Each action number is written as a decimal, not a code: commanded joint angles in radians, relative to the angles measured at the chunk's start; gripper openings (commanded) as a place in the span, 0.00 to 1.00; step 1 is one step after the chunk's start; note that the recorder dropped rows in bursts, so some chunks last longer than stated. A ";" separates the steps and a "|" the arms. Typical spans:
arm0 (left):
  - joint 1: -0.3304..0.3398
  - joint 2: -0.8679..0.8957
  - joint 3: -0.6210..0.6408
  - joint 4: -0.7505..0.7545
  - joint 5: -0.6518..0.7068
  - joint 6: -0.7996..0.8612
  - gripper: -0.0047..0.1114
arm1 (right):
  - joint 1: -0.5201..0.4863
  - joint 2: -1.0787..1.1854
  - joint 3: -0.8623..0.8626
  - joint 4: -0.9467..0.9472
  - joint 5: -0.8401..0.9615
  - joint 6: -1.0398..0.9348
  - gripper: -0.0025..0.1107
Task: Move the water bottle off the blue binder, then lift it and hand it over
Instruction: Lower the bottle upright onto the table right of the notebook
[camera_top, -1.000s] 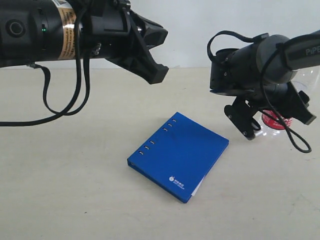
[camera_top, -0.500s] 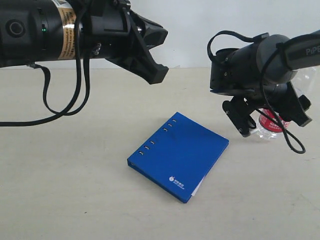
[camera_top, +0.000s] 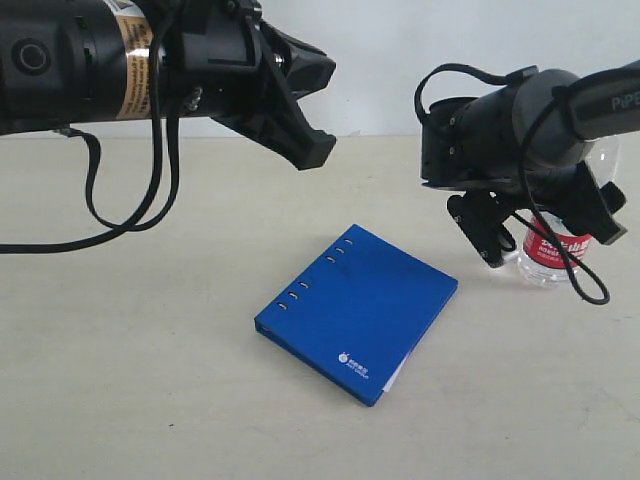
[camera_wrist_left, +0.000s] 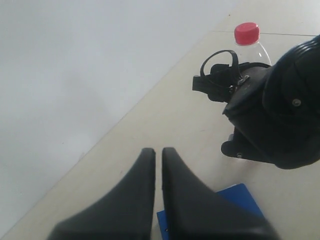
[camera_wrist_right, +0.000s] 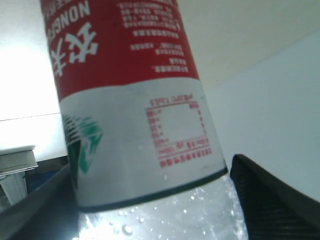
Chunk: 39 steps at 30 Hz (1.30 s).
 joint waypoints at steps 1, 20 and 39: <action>-0.005 -0.006 0.004 -0.007 0.012 0.003 0.08 | 0.002 -0.002 -0.001 -0.013 0.010 0.007 0.64; -0.005 -0.006 0.004 -0.005 0.012 0.014 0.08 | 0.002 -0.002 -0.001 0.004 0.009 -0.101 0.64; -0.005 0.034 0.004 -0.005 0.012 0.025 0.08 | 0.002 -0.053 -0.020 -0.008 0.010 -0.184 0.64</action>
